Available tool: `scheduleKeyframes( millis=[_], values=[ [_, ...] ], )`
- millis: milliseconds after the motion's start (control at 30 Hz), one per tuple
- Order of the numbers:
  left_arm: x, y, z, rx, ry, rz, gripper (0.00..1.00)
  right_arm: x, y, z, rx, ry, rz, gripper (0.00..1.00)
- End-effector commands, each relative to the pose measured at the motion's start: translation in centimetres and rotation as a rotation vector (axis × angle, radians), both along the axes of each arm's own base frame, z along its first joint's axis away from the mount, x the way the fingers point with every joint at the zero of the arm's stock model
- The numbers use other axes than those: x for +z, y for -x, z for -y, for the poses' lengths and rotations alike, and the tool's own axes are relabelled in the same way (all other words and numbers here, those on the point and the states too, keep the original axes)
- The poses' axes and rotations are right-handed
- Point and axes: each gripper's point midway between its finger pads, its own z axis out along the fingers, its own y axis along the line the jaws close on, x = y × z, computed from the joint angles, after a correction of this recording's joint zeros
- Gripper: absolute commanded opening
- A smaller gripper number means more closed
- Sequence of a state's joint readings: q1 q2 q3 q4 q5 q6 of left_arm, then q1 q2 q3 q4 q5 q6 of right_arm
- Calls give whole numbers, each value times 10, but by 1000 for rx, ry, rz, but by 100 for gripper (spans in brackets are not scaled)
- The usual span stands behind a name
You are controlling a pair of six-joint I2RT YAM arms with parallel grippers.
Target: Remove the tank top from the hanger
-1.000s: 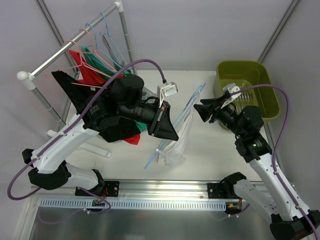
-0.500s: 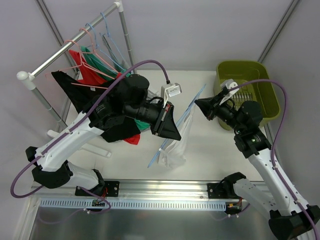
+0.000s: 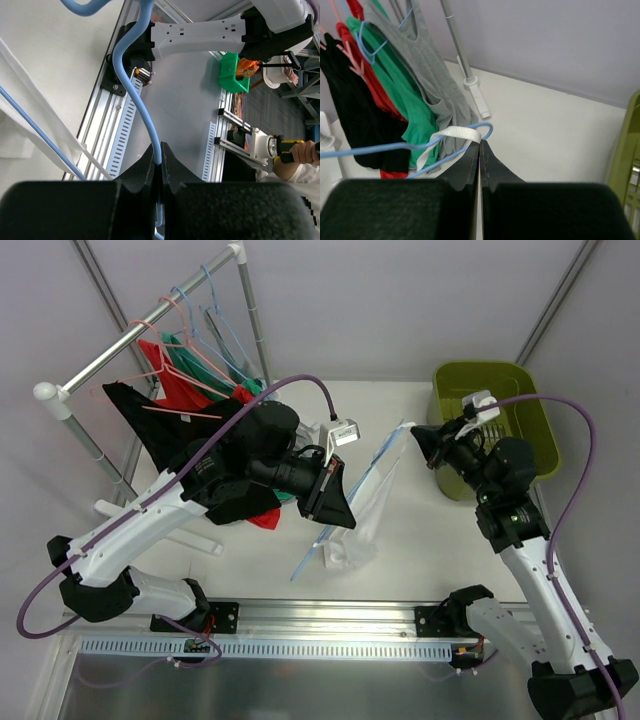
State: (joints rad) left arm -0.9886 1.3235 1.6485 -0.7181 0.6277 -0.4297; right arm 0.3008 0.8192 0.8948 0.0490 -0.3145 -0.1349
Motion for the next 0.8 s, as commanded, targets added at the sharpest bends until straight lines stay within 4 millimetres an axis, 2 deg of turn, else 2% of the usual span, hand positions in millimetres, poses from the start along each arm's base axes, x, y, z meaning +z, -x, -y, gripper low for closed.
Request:
scheduleKeyframes(
  millis=[0, 100, 200, 267, 333, 400, 567, 633, 667, 700, 767],
  values=[
    [14, 9, -4, -36, 63, 46, 0, 42, -15, 21, -112, -28, 80, 0],
    [17, 13, -7, -55, 78, 51, 0, 40, -34, 30, -161, -12, 33, 0],
    [27, 21, -11, -95, 112, 61, 0, 34, -49, 26, -134, 6, -7, 1],
    [34, 28, -13, -133, 138, 70, 0, 32, -55, 22, -114, 28, -10, 0],
    [42, 28, -13, -139, 160, 92, 0, 21, -59, 24, -127, 50, -56, 0],
    [54, 23, -12, -120, 186, 132, 0, 12, -55, 26, -130, 50, -82, 1],
    [80, -5, 3, -44, 249, 299, 0, -15, -42, 32, -147, 8, -157, 0],
    [88, -28, 7, 50, 263, 399, 0, -21, -29, 31, -125, -21, -177, 0],
    [101, -40, 13, 94, 313, 463, 0, -21, -23, 28, -105, -33, -179, 0],
    [98, -60, 16, 165, 304, 532, 0, -21, -17, 24, -77, -47, -184, 0],
    [103, -83, 24, 231, 333, 643, 0, -19, 1, 12, 11, -84, -195, 1]
  ],
)
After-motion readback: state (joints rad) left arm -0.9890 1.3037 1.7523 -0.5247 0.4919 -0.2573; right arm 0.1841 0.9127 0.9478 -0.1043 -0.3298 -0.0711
